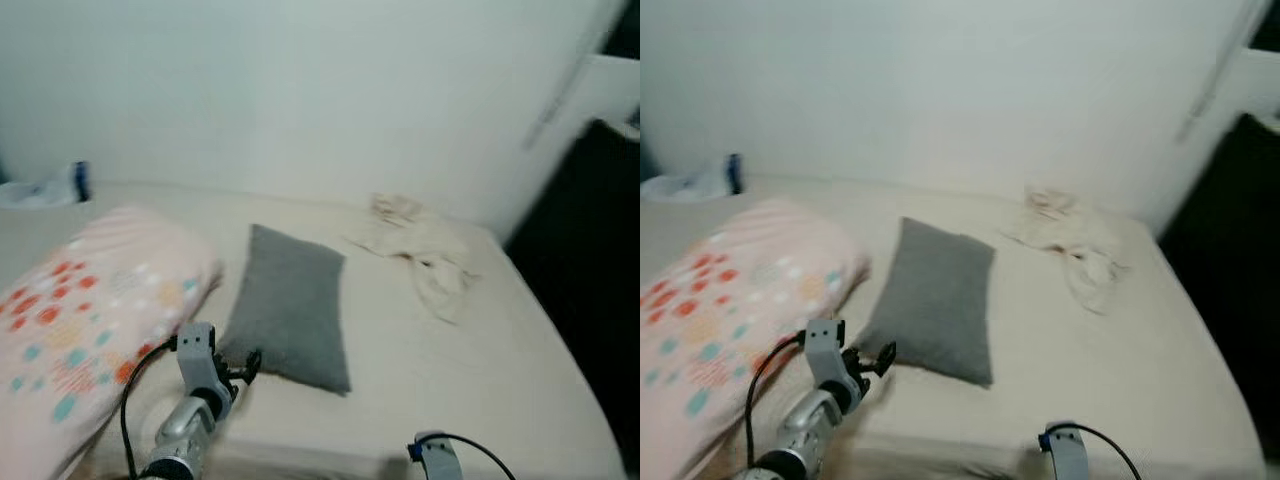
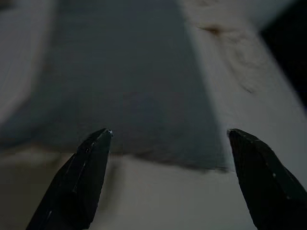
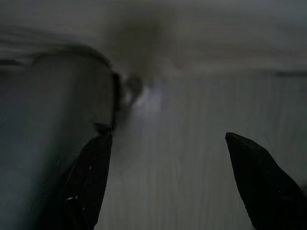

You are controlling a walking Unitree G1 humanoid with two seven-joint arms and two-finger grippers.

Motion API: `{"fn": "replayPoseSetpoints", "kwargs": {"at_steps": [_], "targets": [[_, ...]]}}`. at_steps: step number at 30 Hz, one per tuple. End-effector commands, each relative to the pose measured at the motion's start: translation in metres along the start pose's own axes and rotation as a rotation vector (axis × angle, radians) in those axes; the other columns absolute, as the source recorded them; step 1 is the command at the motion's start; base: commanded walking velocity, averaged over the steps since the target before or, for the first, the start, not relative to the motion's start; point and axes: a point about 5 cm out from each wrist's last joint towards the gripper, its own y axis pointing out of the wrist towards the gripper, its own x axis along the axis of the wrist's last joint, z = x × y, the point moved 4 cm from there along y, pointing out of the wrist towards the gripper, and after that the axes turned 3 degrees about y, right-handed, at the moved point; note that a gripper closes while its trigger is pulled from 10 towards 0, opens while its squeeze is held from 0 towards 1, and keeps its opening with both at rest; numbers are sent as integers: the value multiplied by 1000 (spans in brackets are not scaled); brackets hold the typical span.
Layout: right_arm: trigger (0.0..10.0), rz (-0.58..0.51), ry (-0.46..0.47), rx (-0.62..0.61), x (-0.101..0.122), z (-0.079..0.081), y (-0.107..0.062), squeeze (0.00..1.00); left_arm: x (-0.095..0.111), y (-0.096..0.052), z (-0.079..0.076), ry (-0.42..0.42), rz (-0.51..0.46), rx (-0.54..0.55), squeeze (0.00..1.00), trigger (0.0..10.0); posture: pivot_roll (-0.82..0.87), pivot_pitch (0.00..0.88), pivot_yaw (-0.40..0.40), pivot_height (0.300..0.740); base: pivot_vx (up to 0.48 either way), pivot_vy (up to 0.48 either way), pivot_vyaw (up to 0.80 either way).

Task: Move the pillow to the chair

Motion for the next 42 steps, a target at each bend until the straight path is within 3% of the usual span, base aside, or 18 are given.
{"fn": "replayPoseSetpoints", "kwargs": {"at_steps": [1,11,16,20,21,23,29,35,42], "targets": [[10000,-12,9,-3,3,-1,0,0,-5,-1,-3,-5,20,-16,0,10000,123,0,-97,661,0,0,0],[10000,1,0,2,-1,1,0,0,-2,1,-8,0,6,-32,0,10000,125,0,-95,661,0,0,0],[10000,15,-4,5,-6,3,0,0,16,8,-5,-73,-76,20,0,10000,116,0,-84,661,0,0,0],[10000,32,-4,5,-12,5,0,0,31,13,-5,-24,-123,65,0,10000,100,0,-67,651,0,0,0],[10000,36,4,10,-15,7,0,0,40,16,-2,38,-140,120,0,10000,86,0,-53,641,0,0,0],[10000,37,12,14,-19,9,-1,0,47,18,1,71,-147,165,0,10000,77,0,-45,631,0,0,0],[10000,52,39,28,-32,13,-2,0,63,24,2,144,-167,229,0,10000,51,0,-20,621,0,0,0],[10000,73,47,28,-45,13,-4,0,63,30,-6,238,-130,231,0,10000,27,0,3,621,0,0,0],[10000,75,60,35,-50,15,-5,0,58,32,-15,248,-110,218,0,10000,6,0,26,621,0,0,0]]}}
